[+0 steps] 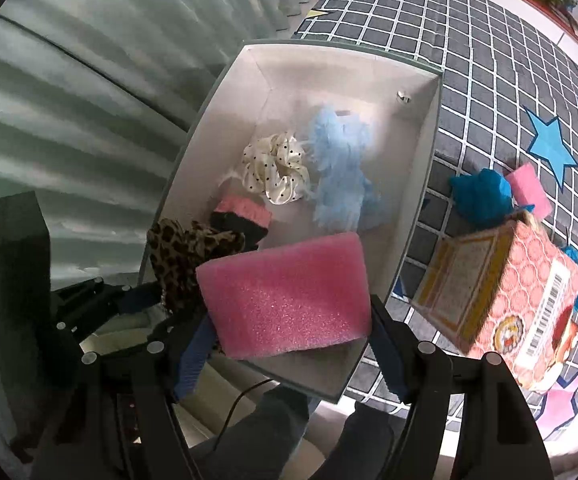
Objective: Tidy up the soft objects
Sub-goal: 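Lower the scrunchie and foam block into the box and open both tools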
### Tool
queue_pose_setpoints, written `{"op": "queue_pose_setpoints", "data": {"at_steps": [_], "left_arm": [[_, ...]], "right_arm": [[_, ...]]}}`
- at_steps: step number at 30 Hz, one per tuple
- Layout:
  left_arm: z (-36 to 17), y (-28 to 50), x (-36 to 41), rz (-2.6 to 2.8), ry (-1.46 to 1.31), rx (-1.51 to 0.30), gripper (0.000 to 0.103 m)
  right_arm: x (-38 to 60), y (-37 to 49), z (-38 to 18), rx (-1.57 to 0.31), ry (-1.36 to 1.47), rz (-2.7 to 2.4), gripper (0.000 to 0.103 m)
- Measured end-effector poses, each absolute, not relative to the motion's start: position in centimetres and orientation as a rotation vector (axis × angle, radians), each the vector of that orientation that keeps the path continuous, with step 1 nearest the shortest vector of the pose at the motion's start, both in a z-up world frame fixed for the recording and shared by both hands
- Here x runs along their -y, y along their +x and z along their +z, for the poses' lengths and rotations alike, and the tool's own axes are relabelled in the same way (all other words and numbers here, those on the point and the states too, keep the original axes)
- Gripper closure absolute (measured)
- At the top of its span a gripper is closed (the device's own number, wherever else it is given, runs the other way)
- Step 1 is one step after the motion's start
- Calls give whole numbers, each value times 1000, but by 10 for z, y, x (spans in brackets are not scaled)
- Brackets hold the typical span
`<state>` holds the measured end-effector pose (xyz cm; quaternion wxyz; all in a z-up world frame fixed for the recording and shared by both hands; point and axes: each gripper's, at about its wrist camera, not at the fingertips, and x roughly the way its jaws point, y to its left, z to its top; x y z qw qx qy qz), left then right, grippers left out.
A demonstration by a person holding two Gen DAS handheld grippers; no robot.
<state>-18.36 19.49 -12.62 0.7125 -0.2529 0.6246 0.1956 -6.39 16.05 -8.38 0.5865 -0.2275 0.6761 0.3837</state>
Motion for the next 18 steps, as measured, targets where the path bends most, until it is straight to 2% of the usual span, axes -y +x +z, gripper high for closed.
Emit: {"op": "queue_pose_setpoints", "data": {"at_steps": [18], "left_arm": [[-134,-176,-196,436,-572,-1403,67]], "right_arm": [[-167,-58,-97,-1602,-559,908,30]]}}
